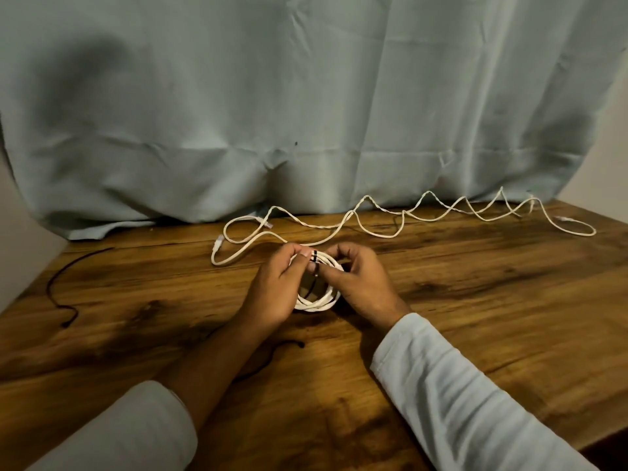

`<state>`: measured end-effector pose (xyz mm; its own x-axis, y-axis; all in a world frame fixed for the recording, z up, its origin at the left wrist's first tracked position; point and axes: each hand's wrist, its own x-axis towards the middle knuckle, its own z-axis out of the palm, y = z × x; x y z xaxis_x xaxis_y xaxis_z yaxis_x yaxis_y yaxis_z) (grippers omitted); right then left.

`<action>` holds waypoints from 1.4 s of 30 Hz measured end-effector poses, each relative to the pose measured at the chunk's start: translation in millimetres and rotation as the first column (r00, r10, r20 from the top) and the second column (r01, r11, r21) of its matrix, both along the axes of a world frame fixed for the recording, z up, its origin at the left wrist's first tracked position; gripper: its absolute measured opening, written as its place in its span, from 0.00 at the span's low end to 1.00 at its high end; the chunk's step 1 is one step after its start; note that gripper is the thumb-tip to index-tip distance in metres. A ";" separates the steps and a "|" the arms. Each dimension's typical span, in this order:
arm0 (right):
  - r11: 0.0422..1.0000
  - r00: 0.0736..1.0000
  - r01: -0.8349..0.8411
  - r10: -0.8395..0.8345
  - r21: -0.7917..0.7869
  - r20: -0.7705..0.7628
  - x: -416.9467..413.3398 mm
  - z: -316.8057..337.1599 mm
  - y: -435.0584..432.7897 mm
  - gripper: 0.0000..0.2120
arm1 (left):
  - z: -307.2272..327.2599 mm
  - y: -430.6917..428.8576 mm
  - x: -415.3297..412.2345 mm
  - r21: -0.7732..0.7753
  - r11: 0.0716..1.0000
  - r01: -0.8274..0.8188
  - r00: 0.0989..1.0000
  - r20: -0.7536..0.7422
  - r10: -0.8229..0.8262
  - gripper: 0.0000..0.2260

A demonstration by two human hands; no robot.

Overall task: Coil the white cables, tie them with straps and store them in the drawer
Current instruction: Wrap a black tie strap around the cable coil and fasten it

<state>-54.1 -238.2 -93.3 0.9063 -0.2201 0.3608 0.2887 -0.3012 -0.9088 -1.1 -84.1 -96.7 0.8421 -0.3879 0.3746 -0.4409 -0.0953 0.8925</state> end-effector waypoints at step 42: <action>0.902 0.996 -0.026 0.058 0.431 -0.061 -3.6 9.6 -6.2 0.09 | -1.4 5.0 -6.8 0.314 0.949 0.005 0.899 0.414 -0.142 0.07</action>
